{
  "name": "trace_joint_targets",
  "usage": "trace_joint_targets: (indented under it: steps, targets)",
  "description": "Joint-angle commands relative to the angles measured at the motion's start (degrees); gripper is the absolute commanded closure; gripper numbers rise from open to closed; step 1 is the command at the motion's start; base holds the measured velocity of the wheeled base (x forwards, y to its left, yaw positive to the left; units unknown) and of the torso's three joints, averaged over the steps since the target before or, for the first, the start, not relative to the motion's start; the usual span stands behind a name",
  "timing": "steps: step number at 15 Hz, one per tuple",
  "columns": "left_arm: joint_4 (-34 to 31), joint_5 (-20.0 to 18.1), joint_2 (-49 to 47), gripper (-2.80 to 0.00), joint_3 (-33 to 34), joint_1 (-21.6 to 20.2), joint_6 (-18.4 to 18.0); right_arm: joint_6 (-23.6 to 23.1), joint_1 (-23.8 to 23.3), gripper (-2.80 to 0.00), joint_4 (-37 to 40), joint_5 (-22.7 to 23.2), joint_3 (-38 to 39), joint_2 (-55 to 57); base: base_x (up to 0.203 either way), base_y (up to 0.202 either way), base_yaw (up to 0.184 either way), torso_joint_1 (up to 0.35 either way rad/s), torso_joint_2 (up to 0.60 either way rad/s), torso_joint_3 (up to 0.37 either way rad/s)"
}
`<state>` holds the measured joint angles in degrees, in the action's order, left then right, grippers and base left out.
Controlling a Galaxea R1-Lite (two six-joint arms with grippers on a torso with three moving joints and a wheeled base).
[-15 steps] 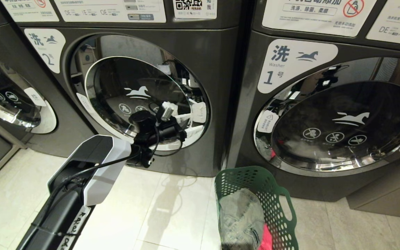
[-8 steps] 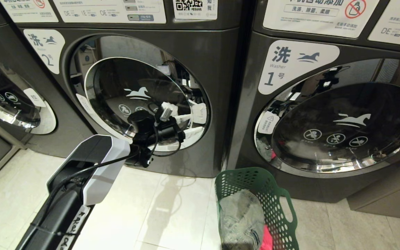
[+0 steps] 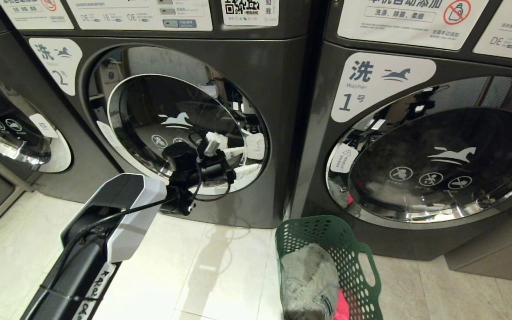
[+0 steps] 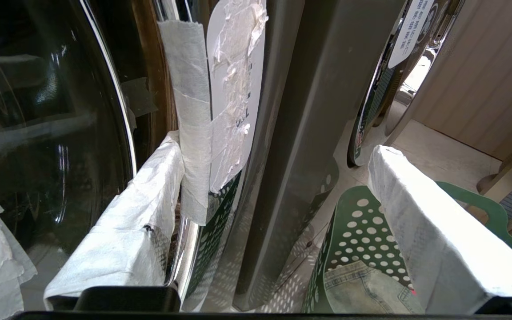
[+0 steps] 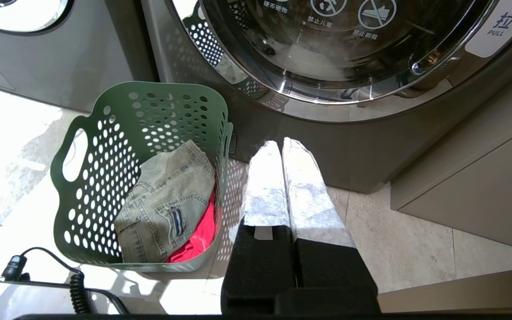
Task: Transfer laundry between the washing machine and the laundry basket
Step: Open the lid of the washing machine
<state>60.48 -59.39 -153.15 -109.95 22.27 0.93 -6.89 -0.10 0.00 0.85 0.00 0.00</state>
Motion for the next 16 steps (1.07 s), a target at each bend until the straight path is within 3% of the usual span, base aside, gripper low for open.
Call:
trace_joint_targets:
  steps: [1, 9, 16]
  targets:
    - [0.7, -0.29, -0.13, -2.8, 0.24, 5.04, -0.05, -0.14, 0.01, 0.0, 0.0, 0.03, 0.0, 0.09, 0.0, 0.0, 0.0, 0.0, 0.0, 0.0]
    - [6.38, -1.07, 1.17, -2.8, 8.51, 5.22, -0.05, -0.06, 0.01, 0.0, 0.0, 0.03, 0.0, 0.09, 0.0, 0.0, 0.0, 0.0, 0.0, 0.0]
    - [6.76, -0.74, 1.89, -2.8, 9.24, 4.59, -0.14, -0.14, 0.01, 0.0, 0.0, 0.03, 0.0, 0.09, 0.0, 0.0, 0.0, 0.0, 0.0, 0.0]
